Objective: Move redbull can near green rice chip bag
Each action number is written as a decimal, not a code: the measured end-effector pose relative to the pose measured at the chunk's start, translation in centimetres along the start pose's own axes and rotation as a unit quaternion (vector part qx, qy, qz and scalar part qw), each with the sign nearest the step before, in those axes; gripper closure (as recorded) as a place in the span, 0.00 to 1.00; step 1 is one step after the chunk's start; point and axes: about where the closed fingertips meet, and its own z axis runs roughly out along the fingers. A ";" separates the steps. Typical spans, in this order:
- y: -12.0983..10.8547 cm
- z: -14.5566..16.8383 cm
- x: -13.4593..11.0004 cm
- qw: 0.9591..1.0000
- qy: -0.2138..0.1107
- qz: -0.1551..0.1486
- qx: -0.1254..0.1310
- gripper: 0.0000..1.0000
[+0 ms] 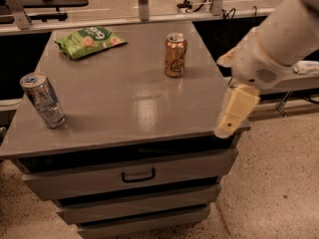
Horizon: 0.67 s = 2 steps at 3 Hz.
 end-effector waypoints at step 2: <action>-1.3 5.6 -6.4 0.995 -0.093 -0.014 -0.019 0.00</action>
Offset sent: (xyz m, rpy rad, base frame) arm 0.0269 0.0624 -0.0216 0.1411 -0.0019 0.0703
